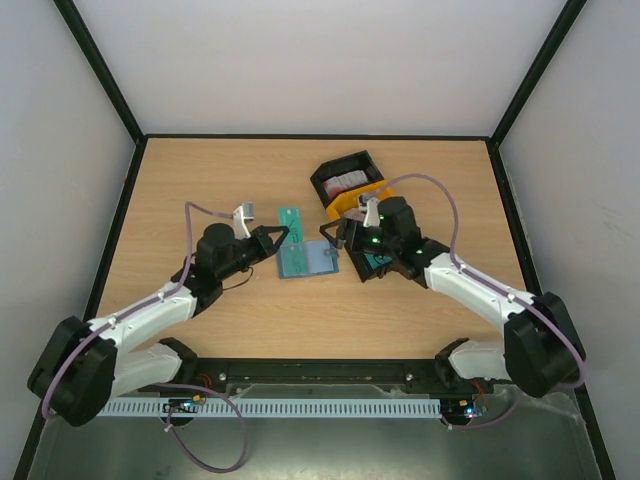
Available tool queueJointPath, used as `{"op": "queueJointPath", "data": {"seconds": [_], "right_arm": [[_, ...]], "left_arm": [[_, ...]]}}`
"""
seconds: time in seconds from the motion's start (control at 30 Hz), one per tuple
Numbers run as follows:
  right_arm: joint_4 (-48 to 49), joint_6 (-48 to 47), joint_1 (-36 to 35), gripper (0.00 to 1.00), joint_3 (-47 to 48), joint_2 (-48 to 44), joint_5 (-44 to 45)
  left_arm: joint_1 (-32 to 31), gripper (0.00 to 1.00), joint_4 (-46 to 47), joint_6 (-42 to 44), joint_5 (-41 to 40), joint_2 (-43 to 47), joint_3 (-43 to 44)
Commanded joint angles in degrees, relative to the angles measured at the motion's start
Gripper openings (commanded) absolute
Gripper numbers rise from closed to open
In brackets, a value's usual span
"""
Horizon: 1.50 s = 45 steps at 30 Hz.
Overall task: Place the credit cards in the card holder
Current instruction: Pick up the credit card from the storage box, then insert the credit card into the card holder.
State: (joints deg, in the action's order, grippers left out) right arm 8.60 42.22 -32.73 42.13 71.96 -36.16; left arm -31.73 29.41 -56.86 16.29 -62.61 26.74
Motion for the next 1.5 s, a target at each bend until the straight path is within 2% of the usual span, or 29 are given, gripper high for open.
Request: {"op": "queueJointPath", "data": {"seconds": [0.0, 0.1, 0.2, 0.37, 0.6, 0.77, 1.1, 1.23, 1.47], "right_arm": [[-15.82, -10.12, -4.35, 0.78, 5.34, 4.92, 22.15], [-19.0, -10.56, -7.98, 0.78, 6.74, 8.25, 31.53], [-19.96, -10.4, -9.94, 0.75, 6.89, 10.76, 36.25], [-20.58, -12.71, -10.72, 0.64, 8.35, 16.13, 31.61], [-22.14, -12.79, -11.04, 0.58, 12.9, 23.84, 31.69], [-22.6, -11.01, -11.18, 0.49, 15.08, 28.09, 33.54], [-23.39, -9.2, -11.39, 0.47, 14.04, 30.19, 33.28], [-23.0, -8.2, -11.4, 0.43, 13.03, 30.74, 31.89], [-22.28, -6.89, -11.39, 0.35, 11.8, 31.46, 31.72]], "left_arm": [[0.39, 0.03, -1.92, 3.05, -4.25, -4.31, -1.65], [0.44, 0.03, 0.57, 2.56, -4.28, -8.29, -2.61], [0.45, 0.03, 2.63, 1.66, -4.39, -11.69, -3.21], [0.38, 0.03, 8.35, -0.24, -1.22, -18.61, -3.39], [0.38, 0.03, 17.31, -3.97, 0.67, -26.07, -4.88], [0.04, 0.03, 20.49, -5.41, 0.68, -30.35, -4.1], [-1.13, 0.03, 26.09, -9.23, 0.93, -35.5, -3.94], [-1.14, 0.03, 30.96, -11.79, 2.04, -36.84, -5.19], [-1.23, 0.03, 32.41, -13.11, 1.1, -38.49, -5.35]]}}
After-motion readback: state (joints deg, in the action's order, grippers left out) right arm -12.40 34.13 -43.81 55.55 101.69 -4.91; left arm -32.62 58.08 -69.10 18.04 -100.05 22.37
